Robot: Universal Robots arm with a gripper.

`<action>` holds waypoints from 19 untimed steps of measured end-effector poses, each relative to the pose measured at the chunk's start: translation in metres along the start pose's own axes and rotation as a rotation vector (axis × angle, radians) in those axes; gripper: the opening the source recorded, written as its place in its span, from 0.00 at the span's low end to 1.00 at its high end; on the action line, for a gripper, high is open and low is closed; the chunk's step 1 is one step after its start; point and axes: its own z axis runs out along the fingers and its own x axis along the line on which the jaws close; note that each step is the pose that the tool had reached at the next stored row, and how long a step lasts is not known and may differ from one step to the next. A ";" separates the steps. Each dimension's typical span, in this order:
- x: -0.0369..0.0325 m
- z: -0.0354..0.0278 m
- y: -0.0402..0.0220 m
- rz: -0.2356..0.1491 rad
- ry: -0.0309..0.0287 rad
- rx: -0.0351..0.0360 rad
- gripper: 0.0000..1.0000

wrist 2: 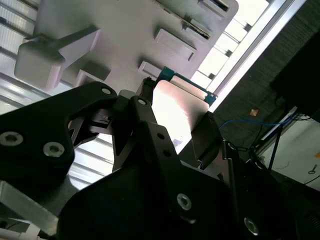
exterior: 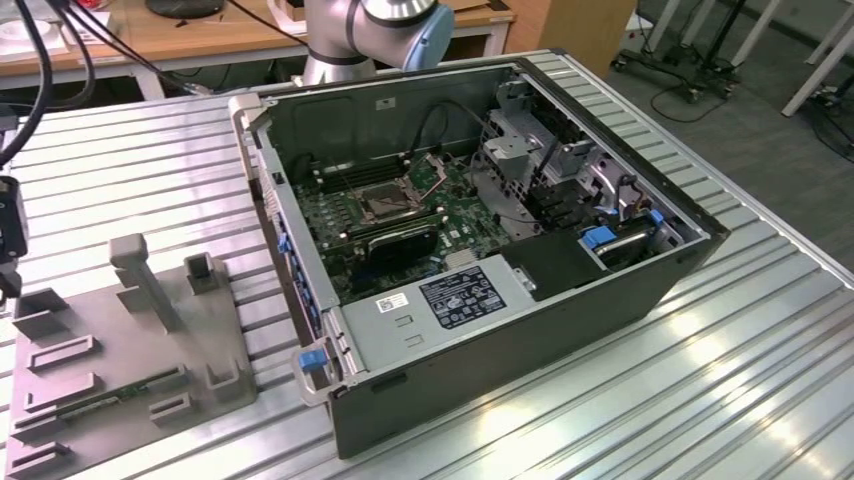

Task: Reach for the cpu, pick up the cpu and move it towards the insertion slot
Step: 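Pick up the cpu and move it towards the insertion slot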

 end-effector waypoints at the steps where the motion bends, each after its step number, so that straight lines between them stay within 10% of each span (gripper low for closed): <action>1: 0.0000 -0.0016 0.0000 0.000 -0.0001 0.0000 0.55; 19: 0.0001 -0.0320 0.0005 0.000 0.0000 0.0000 0.55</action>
